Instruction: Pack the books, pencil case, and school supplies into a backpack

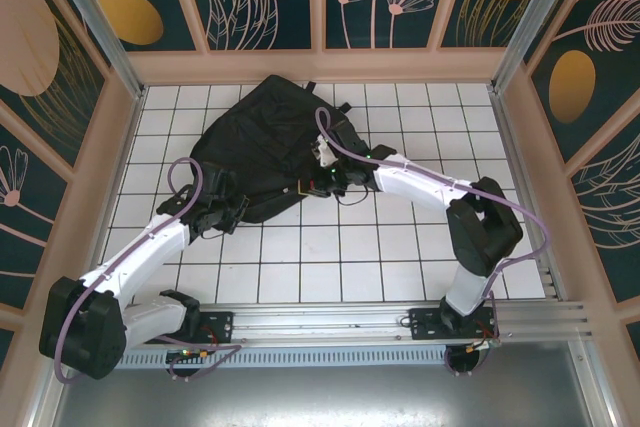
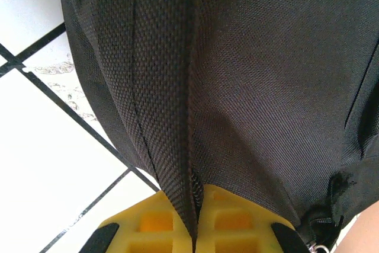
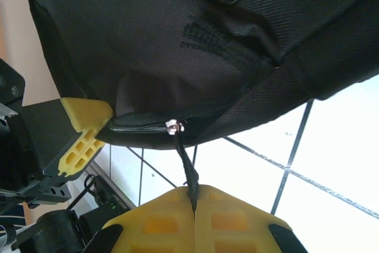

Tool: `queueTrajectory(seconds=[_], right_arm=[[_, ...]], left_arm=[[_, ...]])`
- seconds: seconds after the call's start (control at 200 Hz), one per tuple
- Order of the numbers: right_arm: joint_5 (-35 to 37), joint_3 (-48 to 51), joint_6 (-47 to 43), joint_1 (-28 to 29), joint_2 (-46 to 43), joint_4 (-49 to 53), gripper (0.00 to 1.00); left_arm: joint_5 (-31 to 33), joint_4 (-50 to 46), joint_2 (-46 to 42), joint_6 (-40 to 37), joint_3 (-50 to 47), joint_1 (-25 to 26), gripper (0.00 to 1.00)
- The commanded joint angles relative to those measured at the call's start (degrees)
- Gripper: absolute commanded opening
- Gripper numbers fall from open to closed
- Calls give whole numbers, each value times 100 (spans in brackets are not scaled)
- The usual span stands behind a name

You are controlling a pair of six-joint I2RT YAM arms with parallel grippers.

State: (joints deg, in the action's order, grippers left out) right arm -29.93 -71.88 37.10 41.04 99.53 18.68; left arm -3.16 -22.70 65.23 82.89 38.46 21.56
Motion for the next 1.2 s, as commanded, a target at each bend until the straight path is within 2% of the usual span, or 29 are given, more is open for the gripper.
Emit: queueTrajectory(seconds=[0.0,0.04,0.1,0.16,0.215,0.275,0.515,0.606,0.701,0.796,0.881,0.981,1.081,1.196], right_arm=[[-12,92,-36,-127,-389,4,0],[-78,100,2,-98,-416,-81,0],[48,16,-88,-63,-443,46,0],[142,-3,-158,-123,-479,193,0],[244,98,-160,-223,-567,242,0],[315,268,-156,-367,-680,258,0],[834,767,-264,-934,-1214,488,0],[973,985,-282,-1428,-1409,497,0],[1064,1326,-262,-1718,-1584,373,0],[1127,1733,-203,-1826,-1762,109,0],[1129,2184,-16,-1894,-1924,-191,4],[1068,2559,164,-2019,-2031,-457,21],[1584,2622,140,-2033,-2289,-352,42],[1992,2649,148,-2038,-2822,-321,59]], left_arm=[[21,223,-37,-364,-110,-16,9],[-34,227,-20,-461,-20,13,17],[-37,247,-41,-668,129,49,40],[-73,228,-81,-898,278,50,56],[-68,126,-115,-1122,444,50,65],[-13,-3,-162,-1426,612,50,70],[933,-461,-651,-2416,1019,50,84],[1059,-406,-744,-2756,1093,50,93],[982,-279,-766,-3140,1136,50,95],[475,88,-908,-3659,1075,50,95],[-20,712,-1270,-3910,761,49,95],[-307,1094,-1590,-4080,584,50,98],[-421,1166,-1746,-4332,636,50,98],[-39,1096,-1831,-4554,700,45,98]])
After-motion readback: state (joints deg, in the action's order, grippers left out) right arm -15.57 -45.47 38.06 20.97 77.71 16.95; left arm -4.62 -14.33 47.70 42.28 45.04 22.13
